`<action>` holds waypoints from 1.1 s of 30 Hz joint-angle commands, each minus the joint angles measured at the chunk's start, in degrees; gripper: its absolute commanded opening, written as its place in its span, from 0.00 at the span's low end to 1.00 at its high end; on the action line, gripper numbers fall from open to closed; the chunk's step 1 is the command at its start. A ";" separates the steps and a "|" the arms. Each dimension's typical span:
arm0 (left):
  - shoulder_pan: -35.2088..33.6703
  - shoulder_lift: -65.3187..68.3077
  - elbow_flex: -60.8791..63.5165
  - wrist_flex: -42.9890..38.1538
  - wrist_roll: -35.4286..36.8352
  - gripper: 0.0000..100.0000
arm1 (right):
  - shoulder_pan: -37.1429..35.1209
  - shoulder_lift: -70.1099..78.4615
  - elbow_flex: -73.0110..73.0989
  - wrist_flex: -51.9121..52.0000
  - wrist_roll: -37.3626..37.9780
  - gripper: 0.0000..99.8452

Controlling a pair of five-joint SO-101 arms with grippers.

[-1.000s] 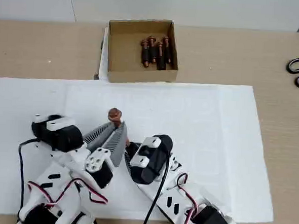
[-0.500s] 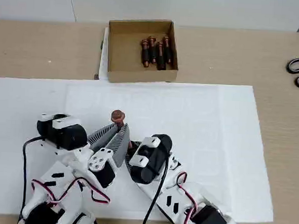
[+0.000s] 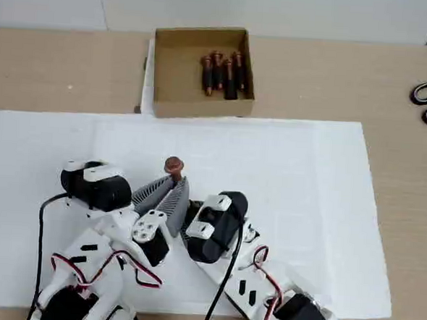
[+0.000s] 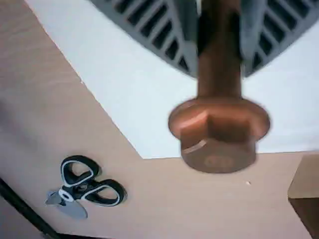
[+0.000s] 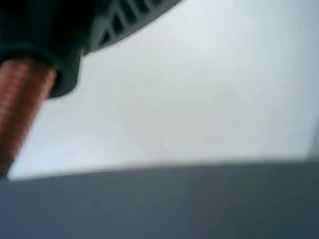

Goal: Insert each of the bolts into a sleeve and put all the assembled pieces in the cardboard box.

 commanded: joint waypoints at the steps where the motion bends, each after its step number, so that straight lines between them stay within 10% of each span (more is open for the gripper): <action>1: 0.53 -0.62 -3.21 3.78 -1.05 0.01 | -0.31 -0.57 -3.87 -1.27 0.79 0.00; 33: 6.33 -0.35 -5.41 21.19 -14.51 0.01 | -0.31 -0.66 -6.33 -1.80 4.75 0.00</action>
